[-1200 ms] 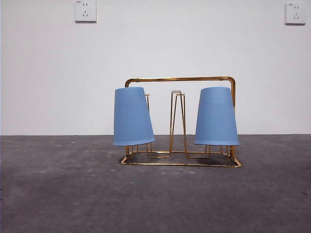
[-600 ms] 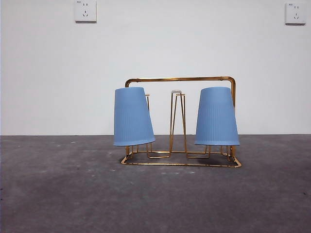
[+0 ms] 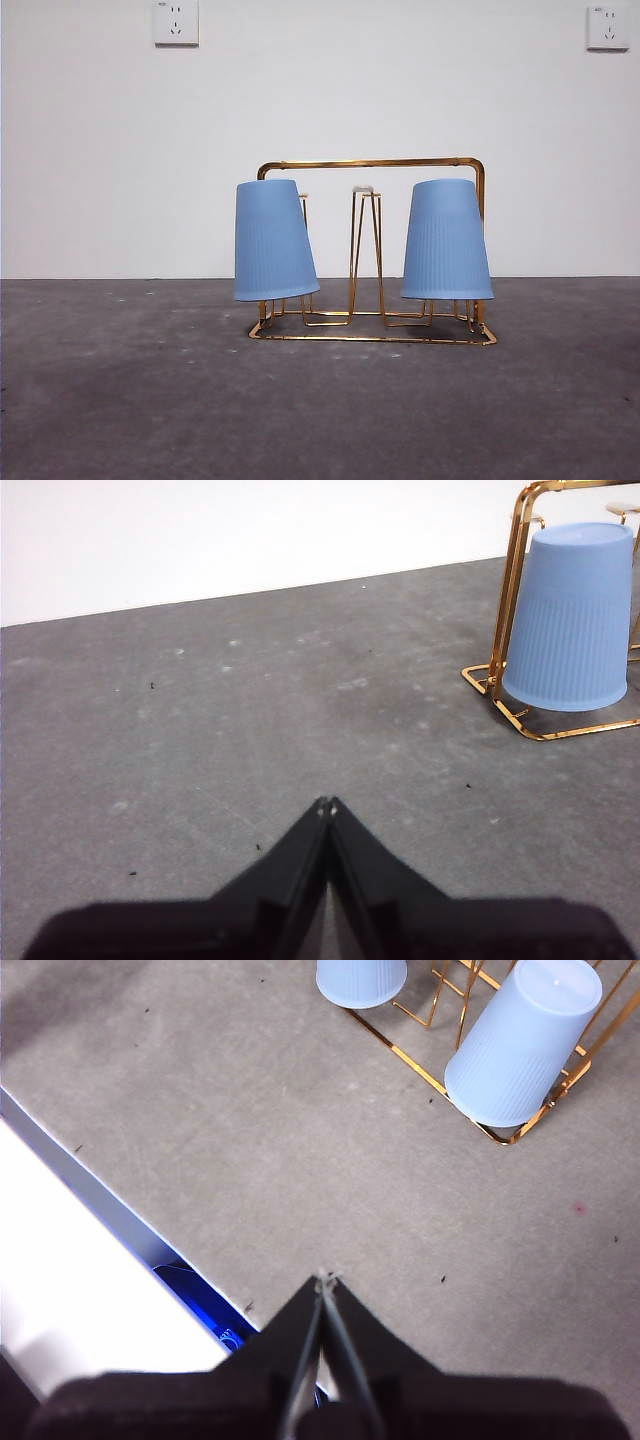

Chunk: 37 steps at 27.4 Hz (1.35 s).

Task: Pick up cup 1,put cup 1 in the cup rack,pick up cup 2,put cup 2 in the cup rack

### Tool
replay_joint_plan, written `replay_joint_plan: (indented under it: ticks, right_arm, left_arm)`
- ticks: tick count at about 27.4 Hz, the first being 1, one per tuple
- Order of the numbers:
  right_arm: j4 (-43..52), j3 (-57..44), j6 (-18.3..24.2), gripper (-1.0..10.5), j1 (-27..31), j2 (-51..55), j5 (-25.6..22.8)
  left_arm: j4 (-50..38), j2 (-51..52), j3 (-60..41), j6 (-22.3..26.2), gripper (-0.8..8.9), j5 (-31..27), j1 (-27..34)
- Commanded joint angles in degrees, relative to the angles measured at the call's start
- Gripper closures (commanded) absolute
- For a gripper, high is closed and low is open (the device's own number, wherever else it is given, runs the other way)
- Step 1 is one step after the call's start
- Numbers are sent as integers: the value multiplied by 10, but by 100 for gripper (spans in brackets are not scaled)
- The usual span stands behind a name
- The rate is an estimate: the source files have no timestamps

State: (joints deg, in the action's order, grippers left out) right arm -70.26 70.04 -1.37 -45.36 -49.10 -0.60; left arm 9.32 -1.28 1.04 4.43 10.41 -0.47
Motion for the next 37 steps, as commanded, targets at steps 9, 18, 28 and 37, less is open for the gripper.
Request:
replay_joint_plan:
  ticks: [9, 18, 28, 37]
  right_arm:
    - [207, -7, 68, 945, 286, 146, 43]
    - [441, -201, 79, 945, 428, 296, 12]
    - [677, -528, -6, 945, 429, 424, -2]
    - [705, -686, -65, 945, 429, 487, -78]
  left_arm:
    - [-4, -1, -6, -3, 817, 1, 2]
    - [-4, -3, -6, -3, 817, 1, 2]
    - [-4, -5, -6, -3, 817, 1, 2]
    - [-4, -5, -6, -3, 817, 1, 2]
